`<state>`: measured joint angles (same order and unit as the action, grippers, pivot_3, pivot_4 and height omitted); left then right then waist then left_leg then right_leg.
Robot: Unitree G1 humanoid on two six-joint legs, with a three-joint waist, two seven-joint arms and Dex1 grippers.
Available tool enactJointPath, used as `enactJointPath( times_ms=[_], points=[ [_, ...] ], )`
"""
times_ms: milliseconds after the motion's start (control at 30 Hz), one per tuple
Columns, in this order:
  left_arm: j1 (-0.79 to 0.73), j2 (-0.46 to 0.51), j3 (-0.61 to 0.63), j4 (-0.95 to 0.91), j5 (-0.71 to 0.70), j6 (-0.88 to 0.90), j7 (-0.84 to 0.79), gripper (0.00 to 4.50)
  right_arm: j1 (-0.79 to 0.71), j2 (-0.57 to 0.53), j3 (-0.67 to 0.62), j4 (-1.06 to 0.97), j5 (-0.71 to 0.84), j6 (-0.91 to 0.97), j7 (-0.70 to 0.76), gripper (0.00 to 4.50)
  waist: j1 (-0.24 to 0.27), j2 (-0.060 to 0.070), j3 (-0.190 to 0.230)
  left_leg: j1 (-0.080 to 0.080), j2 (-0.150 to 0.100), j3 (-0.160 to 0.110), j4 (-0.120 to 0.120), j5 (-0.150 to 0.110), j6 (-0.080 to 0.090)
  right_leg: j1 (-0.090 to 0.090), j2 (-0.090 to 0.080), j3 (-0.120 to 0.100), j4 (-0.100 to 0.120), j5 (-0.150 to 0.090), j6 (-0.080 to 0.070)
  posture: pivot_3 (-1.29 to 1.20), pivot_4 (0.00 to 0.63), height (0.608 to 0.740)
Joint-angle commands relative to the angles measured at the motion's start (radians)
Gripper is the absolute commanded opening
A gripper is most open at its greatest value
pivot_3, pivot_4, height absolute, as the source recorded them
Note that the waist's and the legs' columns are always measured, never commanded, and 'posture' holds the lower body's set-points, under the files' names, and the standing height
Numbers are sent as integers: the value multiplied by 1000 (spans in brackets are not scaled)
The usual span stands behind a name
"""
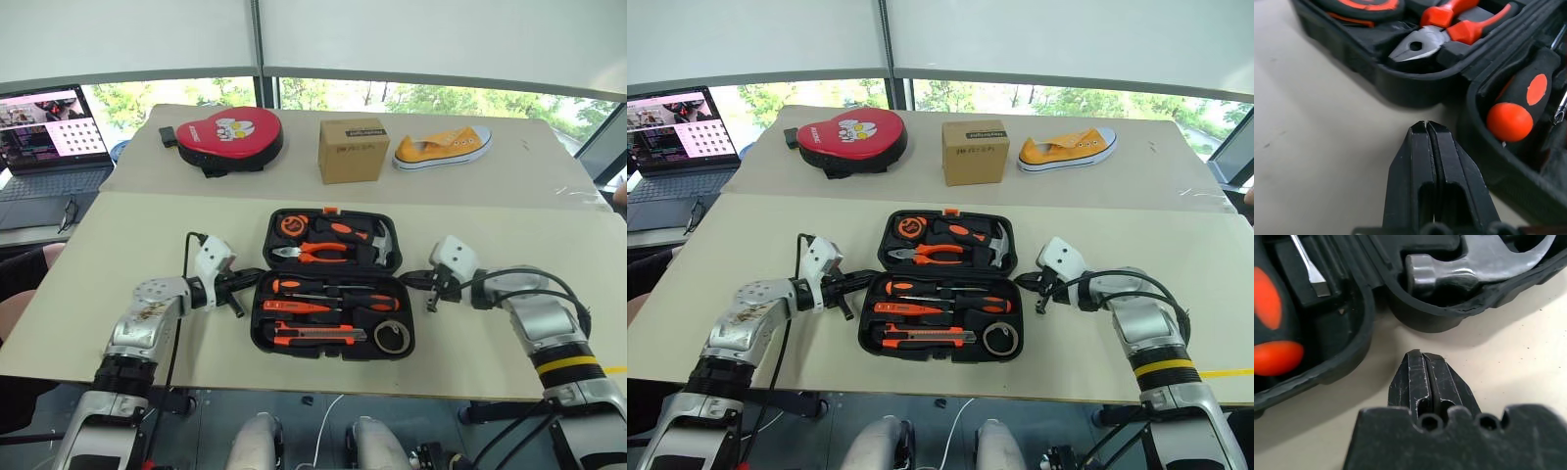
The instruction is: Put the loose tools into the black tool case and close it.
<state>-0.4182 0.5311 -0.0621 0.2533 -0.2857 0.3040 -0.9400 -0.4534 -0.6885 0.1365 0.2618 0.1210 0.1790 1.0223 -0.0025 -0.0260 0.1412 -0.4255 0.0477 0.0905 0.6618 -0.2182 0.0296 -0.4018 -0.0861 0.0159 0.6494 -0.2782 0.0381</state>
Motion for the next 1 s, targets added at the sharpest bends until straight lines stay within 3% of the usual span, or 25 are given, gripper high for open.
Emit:
enactJointPath(
  times_ms=[33, 300, 467, 500, 667, 767, 933, 1000],
  points=[
    [5, 12, -14, -46, -19, 13, -72, 94, 30, 2, -13, -97, 32, 15, 23, 0, 0, 0, 0, 0, 0, 0, 0, 0, 0, 0, 0, 0, 0, 0, 0, 0, 150, 740],
    [81, 58, 21, -133, -55, 39, -132, 94, 142, -20, -44, -243, 60, 98, 14, 0, 2, 0, 0, 0, 1, 0, 0, 0, 1, 0, 0, 0, -1, 0, 0, 0, 150, 740],
    [91, 114, 64, -163, -63, 70, -132, 94, 136, -45, -114, -250, 91, 203, -27, 0, 2, 0, 0, 0, 1, 0, 0, 0, 0, 0, 0, 0, 0, 0, 0, 0, 150, 740],
    [93, 129, 76, -176, -72, 82, -140, 29, 131, -55, -130, -264, 113, 237, -22, 287, 2, 0, 0, 0, 1, 0, 0, 0, 0, 0, 0, 0, 0, 0, 0, 0, 150, 740],
    [-4, 261, 110, -242, -161, 460, -120, 1484, 26, -134, -175, -372, 236, 630, -40, 1563, -2, 0, 0, 0, 1, -1, 0, 0, 0, -1, 0, 0, 1, 0, 0, 0, 150, 740],
    [-99, 267, 112, -243, -195, 606, -84, 2578, -68, -180, -115, -380, 224, 808, -70, 2618, -1, 0, 0, 0, 1, -3, 0, 1, 0, -1, 1, 0, 2, 0, 0, 0, 150, 740],
    [-244, 230, 57, -182, -167, 769, 25, 4488, -268, -135, -58, -279, 243, 1029, -120, 4432, 0, -1, 0, 0, 0, -3, 0, 1, 0, -1, 1, 0, 1, 0, 0, 0, 150, 740],
    [-293, 185, 44, -147, -149, 801, 88, 4488, -342, -104, -12, -208, 208, 1041, -160, 4432, -2, -1, 0, -1, 0, -3, 0, 1, 0, -2, 1, 1, 2, 0, 0, 0, 150, 740]
  ],
)
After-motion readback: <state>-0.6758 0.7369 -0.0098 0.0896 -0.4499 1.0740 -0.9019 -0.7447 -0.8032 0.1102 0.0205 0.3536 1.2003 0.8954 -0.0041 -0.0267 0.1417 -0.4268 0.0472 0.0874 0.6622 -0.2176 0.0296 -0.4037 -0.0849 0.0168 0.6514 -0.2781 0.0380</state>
